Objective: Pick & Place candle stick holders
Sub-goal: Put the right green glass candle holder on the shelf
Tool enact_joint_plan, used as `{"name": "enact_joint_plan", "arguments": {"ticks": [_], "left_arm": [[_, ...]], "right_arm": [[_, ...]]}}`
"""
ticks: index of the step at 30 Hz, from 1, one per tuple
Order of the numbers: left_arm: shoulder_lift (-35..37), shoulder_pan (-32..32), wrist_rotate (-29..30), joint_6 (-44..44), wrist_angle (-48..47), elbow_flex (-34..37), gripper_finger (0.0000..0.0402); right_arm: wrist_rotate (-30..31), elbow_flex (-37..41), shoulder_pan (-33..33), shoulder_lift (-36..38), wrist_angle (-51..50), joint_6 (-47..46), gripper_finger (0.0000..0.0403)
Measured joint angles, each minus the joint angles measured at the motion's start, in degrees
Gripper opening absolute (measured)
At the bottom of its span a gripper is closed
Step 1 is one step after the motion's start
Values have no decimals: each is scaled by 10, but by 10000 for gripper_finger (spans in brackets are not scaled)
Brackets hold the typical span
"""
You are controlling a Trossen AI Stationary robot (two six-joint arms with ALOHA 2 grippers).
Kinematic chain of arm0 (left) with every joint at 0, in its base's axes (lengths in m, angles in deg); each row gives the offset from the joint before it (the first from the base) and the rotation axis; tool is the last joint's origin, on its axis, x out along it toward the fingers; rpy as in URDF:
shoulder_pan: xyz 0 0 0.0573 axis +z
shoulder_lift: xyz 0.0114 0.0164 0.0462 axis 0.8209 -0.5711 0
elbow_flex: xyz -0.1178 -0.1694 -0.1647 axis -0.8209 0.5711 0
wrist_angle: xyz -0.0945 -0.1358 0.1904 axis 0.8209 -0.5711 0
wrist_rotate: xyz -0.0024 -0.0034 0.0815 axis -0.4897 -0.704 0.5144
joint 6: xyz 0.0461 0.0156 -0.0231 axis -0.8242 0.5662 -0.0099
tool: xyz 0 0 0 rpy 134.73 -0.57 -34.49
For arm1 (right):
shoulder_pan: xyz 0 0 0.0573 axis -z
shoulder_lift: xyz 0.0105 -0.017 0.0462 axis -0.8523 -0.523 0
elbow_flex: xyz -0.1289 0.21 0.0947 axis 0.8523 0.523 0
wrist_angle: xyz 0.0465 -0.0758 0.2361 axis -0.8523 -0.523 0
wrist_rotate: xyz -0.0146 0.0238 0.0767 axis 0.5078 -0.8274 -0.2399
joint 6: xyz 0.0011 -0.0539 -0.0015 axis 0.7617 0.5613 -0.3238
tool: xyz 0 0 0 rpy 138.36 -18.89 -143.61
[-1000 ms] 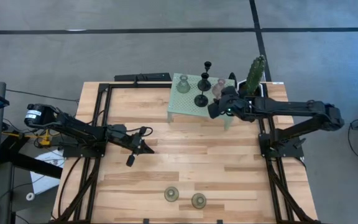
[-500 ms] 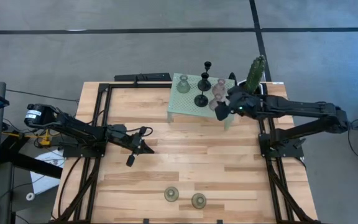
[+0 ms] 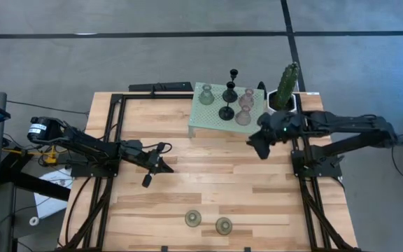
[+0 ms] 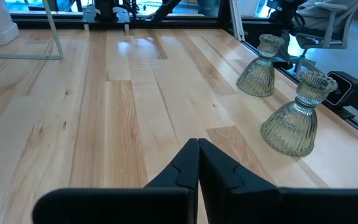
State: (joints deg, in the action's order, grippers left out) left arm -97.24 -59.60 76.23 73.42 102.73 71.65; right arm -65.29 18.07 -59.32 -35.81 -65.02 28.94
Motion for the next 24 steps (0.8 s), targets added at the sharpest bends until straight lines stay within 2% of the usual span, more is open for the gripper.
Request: {"name": "enact_joint_plan", "arguments": {"ticks": [4, 6, 10, 14, 17, 24], "left_arm": [[0, 0, 0, 0, 0, 0, 6], [0, 0, 0, 0, 0, 0, 6], [0, 0, 0, 0, 0, 0, 8], [0, 0, 0, 0, 0, 0, 9], [0, 0, 0, 0, 0, 0, 9], [0, 0, 0, 0, 0, 0, 5]], "right_arm": [[63, 0, -69, -9, -20, 9, 37], [105, 1, -110, -15, -10, 23, 10], [201, 20, -194, -17, 23, 26, 17], [296, 42, -272, -30, 56, 26, 4], [364, 67, -320, -43, 110, 26, 5], [469, 126, -381, -107, 252, 25, 3]]}}
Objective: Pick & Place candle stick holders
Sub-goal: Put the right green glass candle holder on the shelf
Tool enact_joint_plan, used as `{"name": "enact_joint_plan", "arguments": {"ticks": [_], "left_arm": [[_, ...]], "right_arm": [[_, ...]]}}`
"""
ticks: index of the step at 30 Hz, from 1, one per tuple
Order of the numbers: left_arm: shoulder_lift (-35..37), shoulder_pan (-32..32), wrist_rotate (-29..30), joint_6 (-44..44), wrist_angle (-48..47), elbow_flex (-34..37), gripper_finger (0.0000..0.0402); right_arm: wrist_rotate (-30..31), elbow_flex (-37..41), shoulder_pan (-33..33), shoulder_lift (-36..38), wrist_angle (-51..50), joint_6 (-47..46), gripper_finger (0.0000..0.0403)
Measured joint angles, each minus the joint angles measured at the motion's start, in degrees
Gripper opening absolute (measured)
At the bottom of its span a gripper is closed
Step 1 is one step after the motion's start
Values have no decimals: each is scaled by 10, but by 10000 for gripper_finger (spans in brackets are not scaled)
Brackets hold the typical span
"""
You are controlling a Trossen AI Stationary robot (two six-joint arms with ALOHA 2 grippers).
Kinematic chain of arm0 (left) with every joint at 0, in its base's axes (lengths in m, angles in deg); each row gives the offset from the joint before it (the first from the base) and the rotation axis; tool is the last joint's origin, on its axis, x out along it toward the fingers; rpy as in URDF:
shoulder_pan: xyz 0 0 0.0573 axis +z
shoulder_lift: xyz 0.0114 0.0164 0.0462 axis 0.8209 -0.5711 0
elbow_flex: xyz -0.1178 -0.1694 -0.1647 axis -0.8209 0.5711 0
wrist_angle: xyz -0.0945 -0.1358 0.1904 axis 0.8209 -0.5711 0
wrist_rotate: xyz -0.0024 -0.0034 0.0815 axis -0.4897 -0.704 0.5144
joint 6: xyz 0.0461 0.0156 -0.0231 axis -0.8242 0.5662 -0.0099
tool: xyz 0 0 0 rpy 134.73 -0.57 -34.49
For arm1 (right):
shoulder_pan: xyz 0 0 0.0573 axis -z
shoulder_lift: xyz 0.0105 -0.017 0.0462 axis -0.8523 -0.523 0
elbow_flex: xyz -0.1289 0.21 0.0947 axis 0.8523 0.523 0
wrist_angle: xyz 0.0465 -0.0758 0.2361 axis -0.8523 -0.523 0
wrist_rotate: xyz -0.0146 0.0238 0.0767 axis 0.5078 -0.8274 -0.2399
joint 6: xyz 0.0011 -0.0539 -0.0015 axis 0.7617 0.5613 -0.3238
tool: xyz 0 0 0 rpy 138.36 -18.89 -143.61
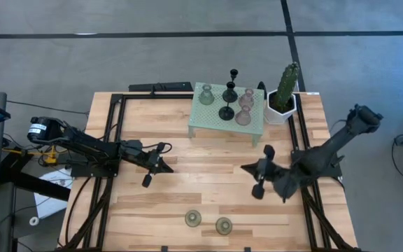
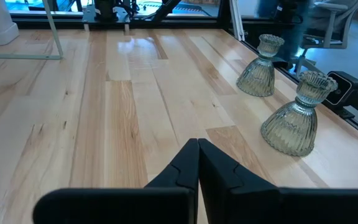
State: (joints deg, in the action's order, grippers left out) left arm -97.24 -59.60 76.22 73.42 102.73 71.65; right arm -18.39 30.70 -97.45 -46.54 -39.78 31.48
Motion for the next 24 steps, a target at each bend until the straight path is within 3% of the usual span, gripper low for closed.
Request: {"name": "enact_joint_plan", "arguments": {"ticks": [7, 15, 24], "left_arm": [[0, 0, 0, 0, 0, 0, 9], [0, 0, 0, 12, 0, 0, 5], [0, 0, 0, 12, 0, 0, 5]], "right_arm": [[19, 10, -5, -91, 41, -42, 1], [-15, 10, -3, -175, 60, -60, 1], [-26, 10, -3, -225, 102, -72, 1]]}}
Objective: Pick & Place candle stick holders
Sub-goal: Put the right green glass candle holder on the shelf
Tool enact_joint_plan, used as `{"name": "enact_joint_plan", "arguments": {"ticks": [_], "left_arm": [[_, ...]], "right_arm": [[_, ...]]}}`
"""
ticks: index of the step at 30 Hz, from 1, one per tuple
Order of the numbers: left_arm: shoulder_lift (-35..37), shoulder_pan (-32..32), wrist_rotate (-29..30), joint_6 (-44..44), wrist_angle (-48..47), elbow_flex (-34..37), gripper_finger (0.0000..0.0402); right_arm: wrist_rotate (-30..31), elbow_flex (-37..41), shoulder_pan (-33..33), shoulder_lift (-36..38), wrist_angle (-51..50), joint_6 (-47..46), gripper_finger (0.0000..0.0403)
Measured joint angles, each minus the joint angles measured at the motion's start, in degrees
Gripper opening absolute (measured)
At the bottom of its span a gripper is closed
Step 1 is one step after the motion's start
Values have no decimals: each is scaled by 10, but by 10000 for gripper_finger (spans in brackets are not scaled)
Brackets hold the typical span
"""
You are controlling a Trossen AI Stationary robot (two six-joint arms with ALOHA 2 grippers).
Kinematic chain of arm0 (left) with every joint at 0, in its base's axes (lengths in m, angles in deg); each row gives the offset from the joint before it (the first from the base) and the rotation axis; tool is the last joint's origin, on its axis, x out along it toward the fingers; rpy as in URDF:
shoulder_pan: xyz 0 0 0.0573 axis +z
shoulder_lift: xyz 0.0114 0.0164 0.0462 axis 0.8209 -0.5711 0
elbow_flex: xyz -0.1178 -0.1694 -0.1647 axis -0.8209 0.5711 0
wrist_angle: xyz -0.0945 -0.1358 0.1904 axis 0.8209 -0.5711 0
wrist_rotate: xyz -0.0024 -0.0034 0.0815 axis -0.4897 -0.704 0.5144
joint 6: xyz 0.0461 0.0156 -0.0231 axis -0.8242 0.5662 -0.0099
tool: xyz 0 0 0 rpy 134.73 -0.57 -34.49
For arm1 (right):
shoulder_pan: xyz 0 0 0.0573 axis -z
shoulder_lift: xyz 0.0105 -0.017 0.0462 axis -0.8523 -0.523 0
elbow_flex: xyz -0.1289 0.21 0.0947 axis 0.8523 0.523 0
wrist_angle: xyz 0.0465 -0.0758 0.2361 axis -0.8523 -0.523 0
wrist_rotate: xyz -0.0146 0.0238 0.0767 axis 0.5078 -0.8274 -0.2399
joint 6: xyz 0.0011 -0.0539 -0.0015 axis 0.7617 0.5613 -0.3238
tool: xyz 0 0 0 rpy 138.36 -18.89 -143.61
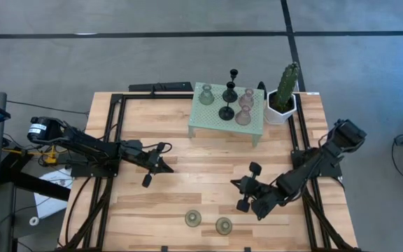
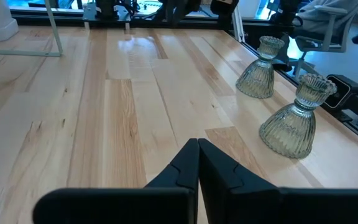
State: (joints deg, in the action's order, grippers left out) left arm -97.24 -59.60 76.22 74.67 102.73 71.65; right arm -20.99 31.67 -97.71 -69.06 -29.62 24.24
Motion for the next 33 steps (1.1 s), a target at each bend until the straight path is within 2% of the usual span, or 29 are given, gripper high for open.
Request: {"name": "enact_joint_plan", "arguments": {"ticks": [11, 15, 19, 24, 27, 33], "left_arm": [[0, 0, 0, 0, 0, 0, 7], [0, 0, 0, 0, 0, 0, 7], [0, 0, 0, 0, 0, 0, 7], [0, 0, 0, 0, 0, 0, 7], [0, 0, 0, -1, 0, 0, 9], [0, 0, 0, -2, 0, 0, 6]], "right_arm": [[-4, 0, 4, -3, 49, 13, 0], [-50, 0, 10, -3, 41, -59, 0], [-99, -1, 21, -3, -3, -179, 0], [-202, -1, 26, -3, -16, -276, 0], [-242, -1, 19, -3, 14, -271, 0], [-240, -1, 5, -3, 99, -205, 0]]}}
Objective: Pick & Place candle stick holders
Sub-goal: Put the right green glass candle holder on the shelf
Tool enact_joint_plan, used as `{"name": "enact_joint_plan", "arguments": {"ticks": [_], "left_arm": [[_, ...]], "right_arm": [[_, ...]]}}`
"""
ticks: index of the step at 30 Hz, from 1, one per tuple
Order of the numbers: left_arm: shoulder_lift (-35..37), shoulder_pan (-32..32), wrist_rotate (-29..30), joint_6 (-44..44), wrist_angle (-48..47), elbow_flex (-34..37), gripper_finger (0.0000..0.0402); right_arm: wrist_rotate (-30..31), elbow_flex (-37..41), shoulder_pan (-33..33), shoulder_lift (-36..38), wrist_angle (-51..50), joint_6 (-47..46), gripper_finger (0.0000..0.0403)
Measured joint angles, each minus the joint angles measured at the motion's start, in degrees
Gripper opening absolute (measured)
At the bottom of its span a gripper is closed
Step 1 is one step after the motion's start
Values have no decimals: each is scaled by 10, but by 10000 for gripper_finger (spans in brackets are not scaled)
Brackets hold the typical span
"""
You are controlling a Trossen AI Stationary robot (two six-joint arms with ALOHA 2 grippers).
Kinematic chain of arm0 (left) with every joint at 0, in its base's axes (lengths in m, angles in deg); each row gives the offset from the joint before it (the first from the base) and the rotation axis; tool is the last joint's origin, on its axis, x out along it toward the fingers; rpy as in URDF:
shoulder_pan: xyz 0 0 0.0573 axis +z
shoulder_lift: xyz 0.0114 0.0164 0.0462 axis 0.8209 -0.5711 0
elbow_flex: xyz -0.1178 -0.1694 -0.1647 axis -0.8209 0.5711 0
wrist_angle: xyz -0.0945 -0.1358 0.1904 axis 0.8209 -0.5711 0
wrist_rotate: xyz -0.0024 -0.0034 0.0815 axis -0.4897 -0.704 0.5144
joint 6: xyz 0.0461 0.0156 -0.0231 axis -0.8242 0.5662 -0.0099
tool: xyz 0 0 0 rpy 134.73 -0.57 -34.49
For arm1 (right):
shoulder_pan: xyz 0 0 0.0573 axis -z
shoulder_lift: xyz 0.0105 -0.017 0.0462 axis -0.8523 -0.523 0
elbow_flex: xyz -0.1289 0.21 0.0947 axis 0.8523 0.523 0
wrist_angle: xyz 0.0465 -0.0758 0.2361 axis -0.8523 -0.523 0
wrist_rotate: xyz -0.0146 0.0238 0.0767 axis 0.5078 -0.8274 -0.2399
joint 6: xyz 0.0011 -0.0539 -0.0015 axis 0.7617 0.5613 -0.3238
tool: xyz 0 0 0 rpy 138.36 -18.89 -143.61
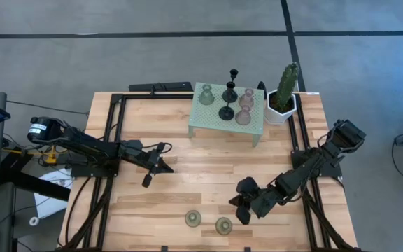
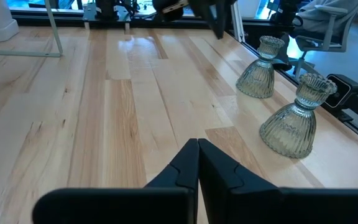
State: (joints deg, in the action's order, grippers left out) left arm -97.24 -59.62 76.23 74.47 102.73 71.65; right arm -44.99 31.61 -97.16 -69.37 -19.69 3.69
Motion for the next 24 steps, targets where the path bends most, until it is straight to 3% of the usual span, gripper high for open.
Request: {"name": "enact_joint_plan", "arguments": {"ticks": [12, 24], "left_arm": [[0, 0, 0, 0, 0, 0, 6], [0, 0, 0, 0, 0, 0, 6]], "right_arm": [[1, -14, -7, 0, 18, -5, 0], [2, -86, -23, 0, -87, -31, 0]]}}
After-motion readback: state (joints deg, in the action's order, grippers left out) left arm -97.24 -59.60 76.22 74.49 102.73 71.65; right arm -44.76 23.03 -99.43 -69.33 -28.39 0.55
